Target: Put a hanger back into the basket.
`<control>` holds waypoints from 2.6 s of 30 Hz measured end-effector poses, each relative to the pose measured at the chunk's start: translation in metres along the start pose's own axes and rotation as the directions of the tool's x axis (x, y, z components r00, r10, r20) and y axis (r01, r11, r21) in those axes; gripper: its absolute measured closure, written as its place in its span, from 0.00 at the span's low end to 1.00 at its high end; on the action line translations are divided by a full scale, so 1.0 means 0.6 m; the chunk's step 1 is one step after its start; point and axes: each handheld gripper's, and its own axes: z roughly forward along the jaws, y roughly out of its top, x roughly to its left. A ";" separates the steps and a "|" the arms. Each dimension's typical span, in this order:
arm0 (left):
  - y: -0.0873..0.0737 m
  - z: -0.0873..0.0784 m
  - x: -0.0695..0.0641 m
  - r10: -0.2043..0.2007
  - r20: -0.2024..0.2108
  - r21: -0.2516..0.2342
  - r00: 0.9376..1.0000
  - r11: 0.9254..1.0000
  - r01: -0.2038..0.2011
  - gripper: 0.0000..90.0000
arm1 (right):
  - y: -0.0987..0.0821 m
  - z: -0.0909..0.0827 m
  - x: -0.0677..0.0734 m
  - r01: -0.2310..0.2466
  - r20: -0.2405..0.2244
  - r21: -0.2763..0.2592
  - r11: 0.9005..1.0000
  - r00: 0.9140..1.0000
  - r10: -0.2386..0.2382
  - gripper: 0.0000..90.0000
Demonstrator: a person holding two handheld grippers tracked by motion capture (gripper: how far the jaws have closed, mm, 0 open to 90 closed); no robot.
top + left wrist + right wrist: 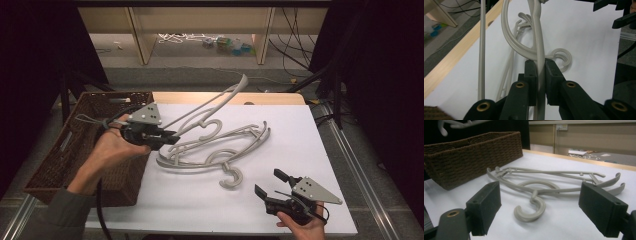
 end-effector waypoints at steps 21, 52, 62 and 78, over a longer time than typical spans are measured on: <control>-0.109 -0.131 0.081 -0.066 -0.205 0.090 0.977 0.992 0.086 0.91 | -0.003 0.003 -0.002 0.005 0.010 0.015 1.000 1.000 -0.005 0.21; -0.284 -0.166 0.125 -0.121 -0.265 0.197 0.957 0.964 0.176 0.91 | -0.007 0.010 -0.003 -0.004 0.007 0.019 1.000 1.000 0.004 0.21; -0.301 -0.170 0.130 -0.142 -0.284 0.207 0.948 0.957 0.205 0.91 | -0.007 0.009 -0.004 0.002 0.016 0.035 0.999 1.000 -0.002 0.21; -0.318 -0.115 0.148 -0.075 -0.206 0.332 0.976 0.932 0.142 0.90 | -0.006 0.007 -0.005 -0.005 0.005 0.045 0.999 1.000 0.004 0.21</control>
